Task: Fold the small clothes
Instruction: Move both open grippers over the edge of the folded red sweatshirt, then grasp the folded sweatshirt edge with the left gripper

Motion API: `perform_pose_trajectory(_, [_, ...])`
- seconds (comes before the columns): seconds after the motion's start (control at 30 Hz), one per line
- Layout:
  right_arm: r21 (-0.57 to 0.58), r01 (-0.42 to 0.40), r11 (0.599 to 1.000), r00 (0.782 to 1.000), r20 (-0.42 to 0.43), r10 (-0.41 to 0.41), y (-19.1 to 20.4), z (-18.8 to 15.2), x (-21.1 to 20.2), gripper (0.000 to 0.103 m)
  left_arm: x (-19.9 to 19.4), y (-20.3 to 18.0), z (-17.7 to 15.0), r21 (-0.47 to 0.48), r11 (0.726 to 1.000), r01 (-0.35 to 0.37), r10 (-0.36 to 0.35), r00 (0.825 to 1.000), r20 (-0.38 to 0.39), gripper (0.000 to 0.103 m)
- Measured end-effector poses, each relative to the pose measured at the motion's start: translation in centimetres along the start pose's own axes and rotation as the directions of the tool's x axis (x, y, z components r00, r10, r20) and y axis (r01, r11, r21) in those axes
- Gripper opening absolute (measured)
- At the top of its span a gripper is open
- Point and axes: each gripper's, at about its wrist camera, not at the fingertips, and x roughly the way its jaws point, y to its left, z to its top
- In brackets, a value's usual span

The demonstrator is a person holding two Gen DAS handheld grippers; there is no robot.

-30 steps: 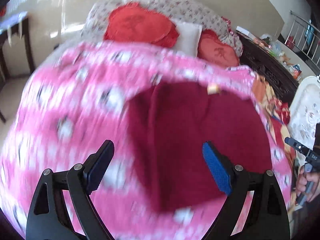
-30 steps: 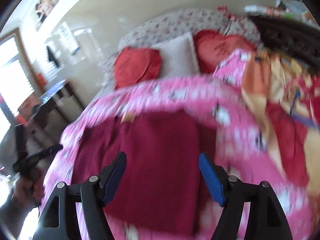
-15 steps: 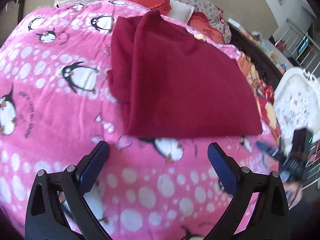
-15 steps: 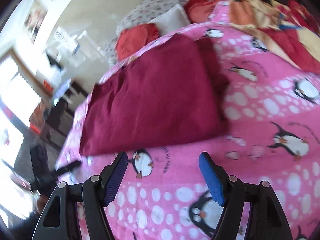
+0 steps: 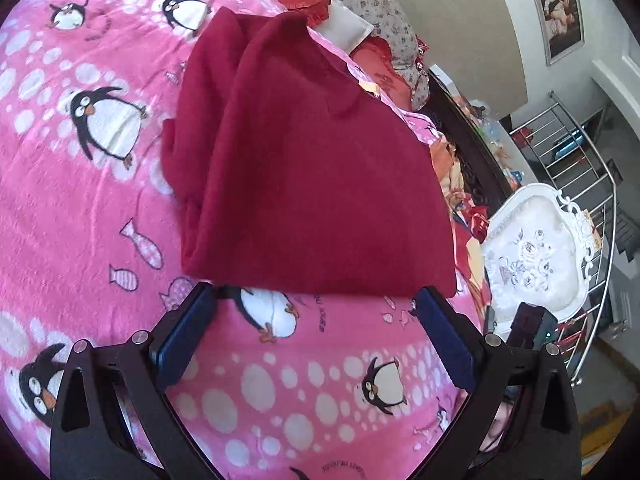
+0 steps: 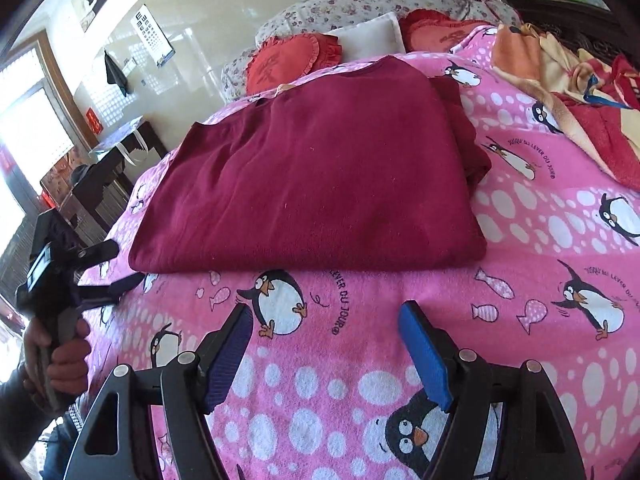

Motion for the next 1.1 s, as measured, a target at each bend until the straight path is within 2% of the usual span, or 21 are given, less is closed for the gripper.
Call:
perform_pose_trajectory(0.13, [-0.009,0.011,1.000,1.000,-0.004,-0.011,0.2,0.0,0.1,0.074,0.6,1.1,2.6,-0.077,0.996,0.049,-0.045,0.998,0.053,0.100])
perform_pose_trajectory(0.23, [-0.004,0.007,1.000,1.000,-0.002,-0.007,0.3,0.0,0.0,0.074,1.0,1.6,4.0,-0.116,0.990,0.076,-0.070,0.996,0.053,0.100])
perform_pose_trajectory(0.27, [0.023,-0.016,1.000,1.000,0.000,0.016,0.0,0.1,-0.2,0.074,1.0,1.5,4.2,-0.117,0.990,0.078,-0.073,0.996,0.049,0.100])
perform_pose_trajectory(0.33, [0.150,-0.113,0.982,0.994,0.020,0.112,-2.1,0.7,-0.8,0.073,1.1,1.2,4.1,-0.082,0.995,0.051,-0.048,0.998,0.030,0.100])
perform_pose_trajectory(0.37, [0.233,-0.164,0.959,0.986,0.047,0.157,-3.4,0.8,-1.2,0.073,1.3,1.1,3.9,-0.068,0.997,0.030,-0.029,0.999,0.021,0.099])
perform_pose_trajectory(0.43, [0.399,-0.244,0.884,0.970,0.113,0.217,-6.4,0.9,-1.4,0.070,1.7,0.7,3.6,-0.017,1.000,-0.023,0.023,1.000,0.006,0.093])
perform_pose_trajectory(0.6, [0.538,-0.332,0.775,0.943,0.174,0.284,-9.7,1.5,0.6,0.058,1.7,0.7,3.4,-0.024,0.998,-0.055,0.055,0.998,0.011,0.091])
perform_pose_trajectory(0.67, [0.592,-0.368,0.717,0.929,0.215,0.300,-11.0,1.5,1.7,0.052,2.1,0.6,3.8,-0.039,0.997,-0.074,0.074,0.997,0.009,0.082])
perform_pose_trajectory(0.77, [0.680,-0.428,0.595,0.903,0.307,0.299,-13.0,0.9,2.6,0.038,1.8,1.5,3.9,-0.076,0.993,-0.095,0.096,0.995,0.008,0.058])
perform_pose_trajectory(0.83, [0.715,-0.457,0.528,0.889,0.354,0.290,-13.9,0.4,2.9,0.027,1.8,2.5,4.0,-0.120,0.986,-0.116,0.117,0.993,0.001,0.028])
perform_pose_trajectory(0.87, [0.718,-0.458,0.523,0.888,0.355,0.291,-13.9,0.3,2.8,0.025,1.7,3.1,3.9,-0.145,0.983,-0.109,0.110,0.994,0.000,0.024])
perform_pose_trajectory(0.9, [0.715,-0.447,0.537,0.894,0.340,0.292,-13.8,0.5,2.8,0.019,1.6,3.7,3.8,-0.180,0.980,-0.084,0.084,0.996,-0.004,0.019])
perform_pose_trajectory(0.93, [0.702,-0.426,0.570,0.904,0.312,0.291,-13.4,0.8,2.6,0.014,1.5,4.1,3.7,-0.206,0.976,-0.071,0.071,0.997,-0.008,0.017])
perform_pose_trajectory(1.0, [0.648,-0.407,0.643,0.913,0.283,0.292,-12.3,1.5,1.7,0.011,1.3,3.8,3.6,-0.197,0.977,-0.077,0.076,0.997,-0.013,0.015])
perform_pose_trajectory(1.1, [0.602,-0.411,0.685,0.911,0.278,0.304,-11.0,2.0,-0.5,0.010,0.6,2.2,3.2,-0.159,0.983,-0.091,0.090,0.996,-0.012,0.013])
